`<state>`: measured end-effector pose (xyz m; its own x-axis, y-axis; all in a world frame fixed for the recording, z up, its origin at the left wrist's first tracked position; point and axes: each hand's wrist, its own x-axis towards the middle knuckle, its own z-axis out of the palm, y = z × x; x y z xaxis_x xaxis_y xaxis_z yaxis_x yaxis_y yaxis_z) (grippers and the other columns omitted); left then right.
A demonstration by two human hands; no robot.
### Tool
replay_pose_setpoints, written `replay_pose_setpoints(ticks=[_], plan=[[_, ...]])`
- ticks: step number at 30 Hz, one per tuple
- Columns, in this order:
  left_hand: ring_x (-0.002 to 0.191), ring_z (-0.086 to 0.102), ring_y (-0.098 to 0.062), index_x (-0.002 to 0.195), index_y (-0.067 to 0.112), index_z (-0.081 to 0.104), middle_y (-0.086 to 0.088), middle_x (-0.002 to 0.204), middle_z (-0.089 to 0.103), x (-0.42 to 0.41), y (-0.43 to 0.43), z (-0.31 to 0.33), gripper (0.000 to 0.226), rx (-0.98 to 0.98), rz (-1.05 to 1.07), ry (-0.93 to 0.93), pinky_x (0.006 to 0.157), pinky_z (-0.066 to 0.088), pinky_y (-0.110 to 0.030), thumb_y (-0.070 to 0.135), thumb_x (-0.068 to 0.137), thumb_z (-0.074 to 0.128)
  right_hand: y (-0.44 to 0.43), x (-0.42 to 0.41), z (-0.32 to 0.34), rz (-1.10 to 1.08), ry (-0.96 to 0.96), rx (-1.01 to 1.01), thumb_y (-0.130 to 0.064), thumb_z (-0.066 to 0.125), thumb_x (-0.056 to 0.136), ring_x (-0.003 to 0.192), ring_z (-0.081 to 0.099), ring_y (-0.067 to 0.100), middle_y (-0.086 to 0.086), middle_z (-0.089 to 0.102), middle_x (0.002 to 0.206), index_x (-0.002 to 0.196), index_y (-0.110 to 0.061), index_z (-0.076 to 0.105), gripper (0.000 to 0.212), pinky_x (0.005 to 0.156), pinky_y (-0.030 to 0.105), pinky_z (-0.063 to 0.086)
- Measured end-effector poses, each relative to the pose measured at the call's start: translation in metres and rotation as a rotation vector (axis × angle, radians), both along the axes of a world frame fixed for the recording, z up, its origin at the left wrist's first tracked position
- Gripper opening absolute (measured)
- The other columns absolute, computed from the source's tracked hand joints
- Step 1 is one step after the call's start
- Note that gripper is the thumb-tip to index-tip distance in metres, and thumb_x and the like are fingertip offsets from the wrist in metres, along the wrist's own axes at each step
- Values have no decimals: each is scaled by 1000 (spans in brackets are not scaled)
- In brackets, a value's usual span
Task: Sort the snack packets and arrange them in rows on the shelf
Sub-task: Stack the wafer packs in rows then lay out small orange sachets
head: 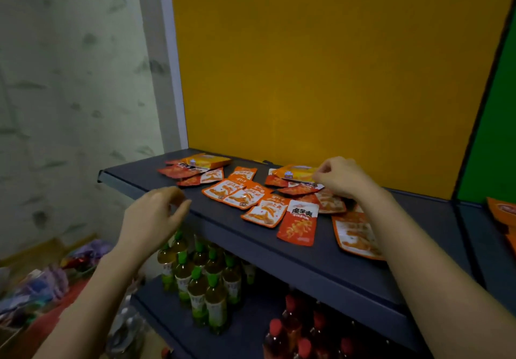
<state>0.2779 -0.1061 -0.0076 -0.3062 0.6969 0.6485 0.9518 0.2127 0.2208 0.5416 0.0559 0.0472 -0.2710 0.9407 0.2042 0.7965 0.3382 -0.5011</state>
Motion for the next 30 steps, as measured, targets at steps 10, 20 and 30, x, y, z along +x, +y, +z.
replay_pose_setpoints(ticks=[10,20,30], plan=[[90,63,-25,99,18,67,-6,97,70,-75,97,9,21,24,-74,-73,69,45,-33,33,88,57,76,-28,-9,-305,-92,-140,-38,53,90,88,53,30,18,57,95,66,-6,51,40,68,31,39],[99,58,-30,99,10,66,-12,107,65,-179,209,26,40,-75,-81,-106,71,44,-36,46,87,54,115,-78,-7,-520,-311,-231,-66,39,86,123,49,34,18,51,136,126,-1,53,78,96,34,43],[84,58,-25,98,-2,63,-16,105,66,-237,296,27,74,-658,-211,-459,72,42,-33,65,65,66,136,-101,-16,-695,-107,-335,-70,70,57,135,37,36,17,29,152,145,2,18,125,109,42,37]])
